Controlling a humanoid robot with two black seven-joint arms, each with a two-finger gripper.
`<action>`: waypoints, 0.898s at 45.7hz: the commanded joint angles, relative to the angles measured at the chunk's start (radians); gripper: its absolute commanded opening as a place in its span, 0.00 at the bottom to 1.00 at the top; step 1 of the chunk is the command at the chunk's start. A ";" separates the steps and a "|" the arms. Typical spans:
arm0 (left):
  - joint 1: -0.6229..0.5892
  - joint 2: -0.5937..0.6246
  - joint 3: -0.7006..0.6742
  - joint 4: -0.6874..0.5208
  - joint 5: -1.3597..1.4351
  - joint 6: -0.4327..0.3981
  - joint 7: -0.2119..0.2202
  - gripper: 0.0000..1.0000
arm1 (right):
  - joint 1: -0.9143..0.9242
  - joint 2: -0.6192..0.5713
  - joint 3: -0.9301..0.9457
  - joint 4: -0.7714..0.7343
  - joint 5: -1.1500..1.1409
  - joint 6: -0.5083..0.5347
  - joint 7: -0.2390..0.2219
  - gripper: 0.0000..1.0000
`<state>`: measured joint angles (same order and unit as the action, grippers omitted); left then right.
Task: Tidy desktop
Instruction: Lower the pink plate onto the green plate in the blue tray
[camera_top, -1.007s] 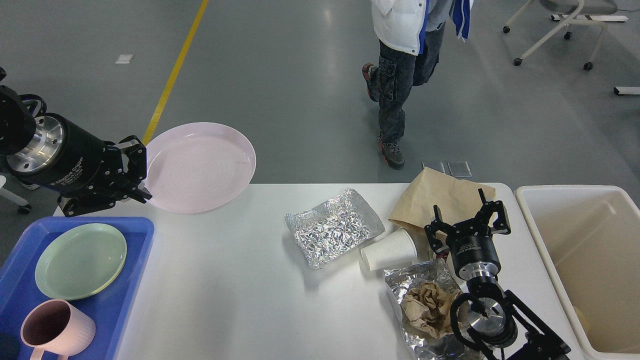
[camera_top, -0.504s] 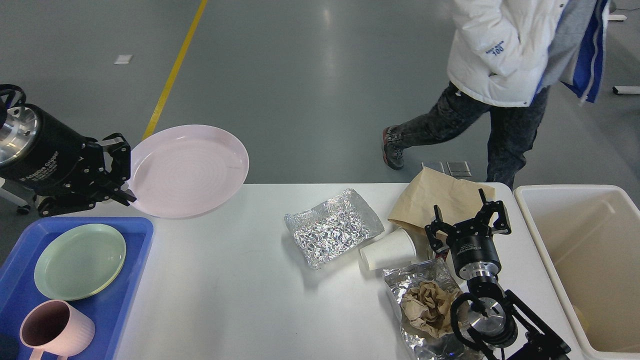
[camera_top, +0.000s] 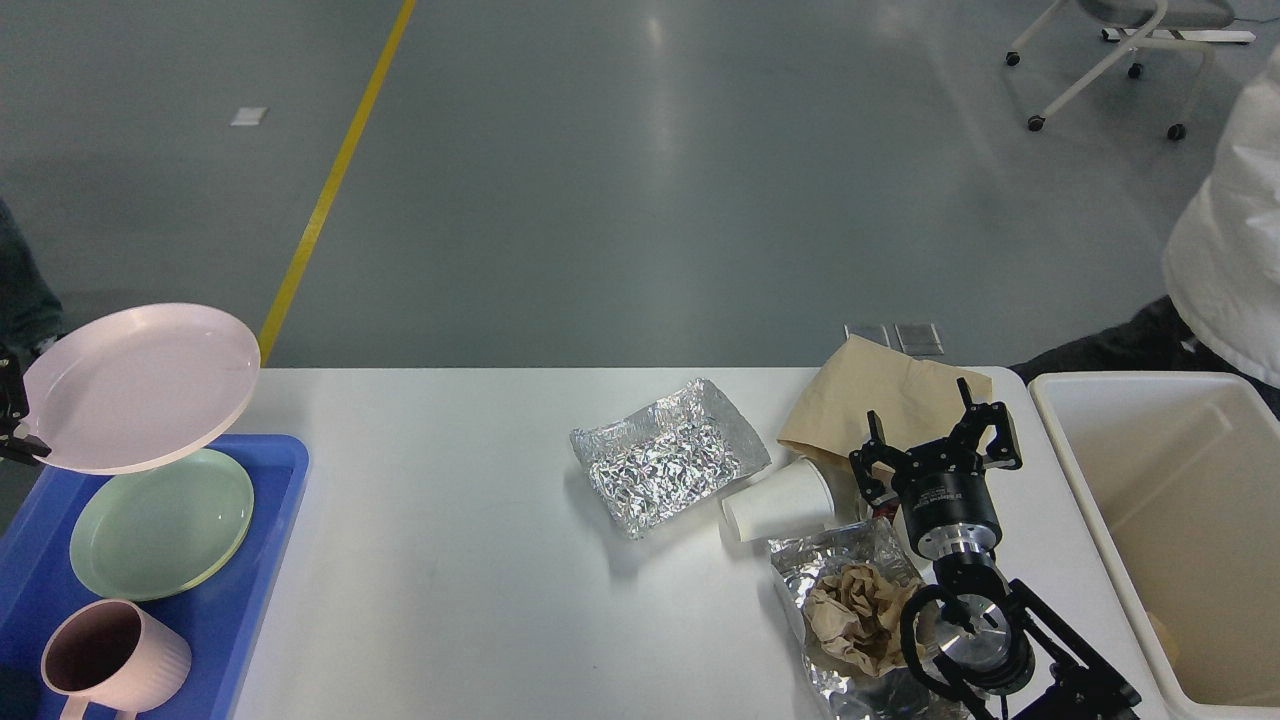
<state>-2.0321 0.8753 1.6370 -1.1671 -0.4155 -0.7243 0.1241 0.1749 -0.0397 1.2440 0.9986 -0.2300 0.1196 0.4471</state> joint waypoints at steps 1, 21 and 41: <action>0.199 0.077 -0.123 0.139 0.001 0.000 0.005 0.00 | 0.000 0.000 0.000 0.000 0.000 0.000 0.001 1.00; 0.811 0.011 -0.618 0.538 0.001 0.066 0.066 0.00 | 0.000 0.000 0.000 0.000 0.000 0.000 -0.001 1.00; 0.932 -0.078 -0.704 0.577 0.001 0.183 0.092 0.00 | 0.000 0.000 0.000 -0.001 0.000 0.000 0.001 1.00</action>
<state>-1.1050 0.8085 0.9347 -0.5915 -0.4127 -0.5463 0.2168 0.1749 -0.0399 1.2438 0.9971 -0.2302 0.1196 0.4467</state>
